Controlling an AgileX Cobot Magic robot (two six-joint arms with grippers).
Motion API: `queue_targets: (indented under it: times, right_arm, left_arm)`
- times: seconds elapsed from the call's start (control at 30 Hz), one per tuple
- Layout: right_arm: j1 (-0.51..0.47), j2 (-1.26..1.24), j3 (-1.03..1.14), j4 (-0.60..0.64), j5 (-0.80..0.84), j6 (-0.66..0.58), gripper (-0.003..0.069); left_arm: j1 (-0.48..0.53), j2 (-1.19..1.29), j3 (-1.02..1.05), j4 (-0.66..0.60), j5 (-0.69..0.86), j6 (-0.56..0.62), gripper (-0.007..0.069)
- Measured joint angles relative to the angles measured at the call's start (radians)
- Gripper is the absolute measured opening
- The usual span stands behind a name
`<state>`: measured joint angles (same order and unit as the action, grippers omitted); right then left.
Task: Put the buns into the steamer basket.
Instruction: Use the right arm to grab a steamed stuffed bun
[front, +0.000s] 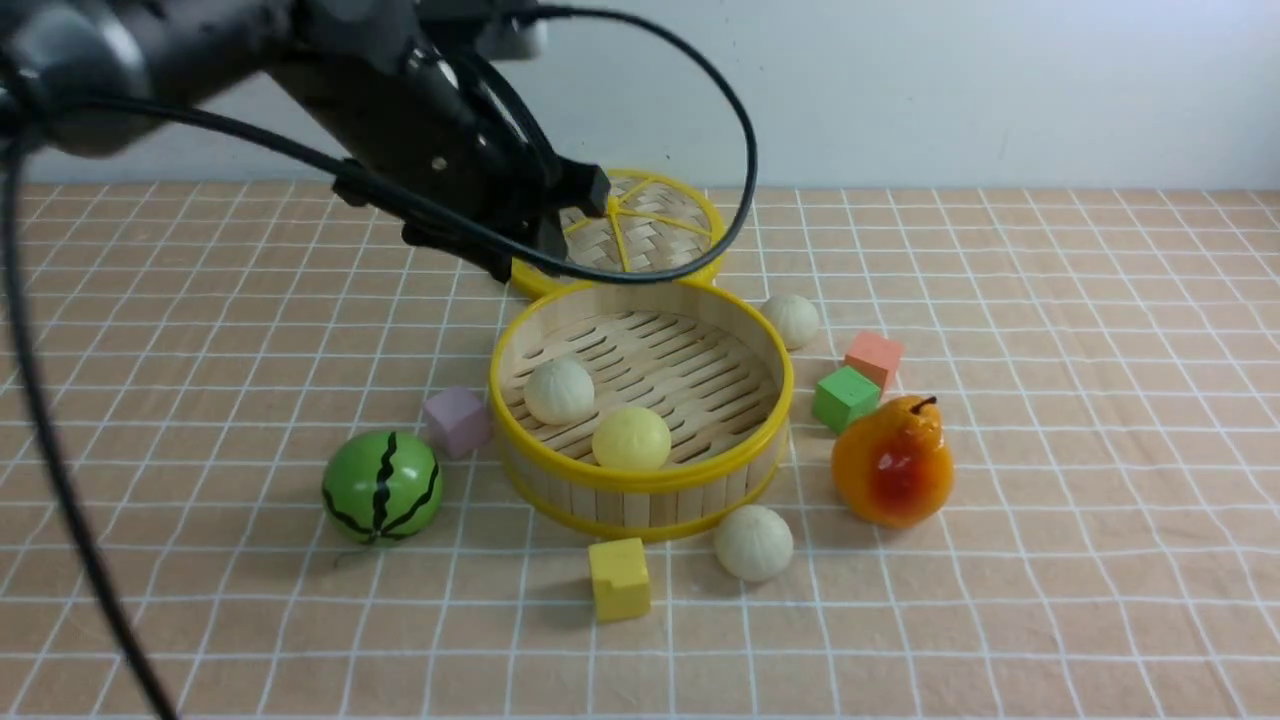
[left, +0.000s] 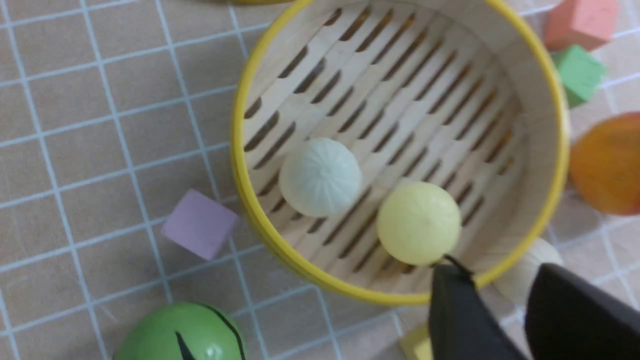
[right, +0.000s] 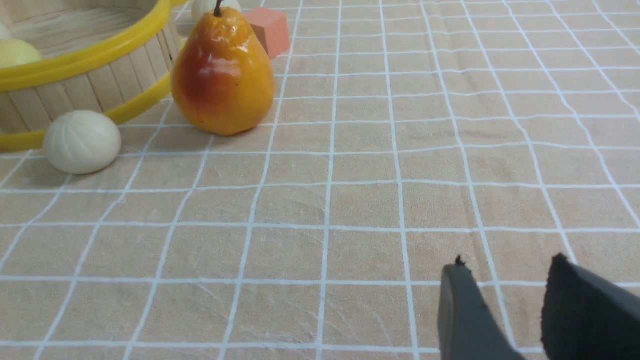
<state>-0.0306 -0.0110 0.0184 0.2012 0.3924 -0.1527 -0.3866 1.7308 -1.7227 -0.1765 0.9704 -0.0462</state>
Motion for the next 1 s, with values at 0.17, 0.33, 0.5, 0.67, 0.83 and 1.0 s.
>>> queue_targets:
  times: [0.17,0.33,0.5,0.67,0.83,1.0]
  right_arm:
    - [0.0,0.0,0.0,0.0,0.0,0.0,0.0242]
    - [0.0,0.0,0.0,0.0,0.0,0.0,0.0242]
    - [0.0,0.0,0.0,0.0,-0.001,0.0,0.0242]
    - [0.0,0.0,0.008,0.15,-0.04,0.055,0.0242]
    - [0.0,0.0,0.01,0.389,-0.169,0.122,0.0242]
    - [0.0,0.0,0.01,0.691,-0.308,0.146,0.0242]
  left_arm:
    - [0.0,-0.285,0.267,-0.112,-0.151,0.104,-0.0013]
    - [0.0,-0.654,0.66,-0.243,-0.418,0.205,-0.0013]
    - [0.0,-1.085,1.06,-0.35,-0.607,0.279,-0.0013]
    - [0.0,-1.444,1.342,-0.382,-0.739,0.301,-0.0013]
    - [0.0,-1.608,1.47,-0.387,-0.761,0.302,-0.0013]
    - [0.0,-1.686,1.55,-0.387,-0.762,0.303,-0.0013]
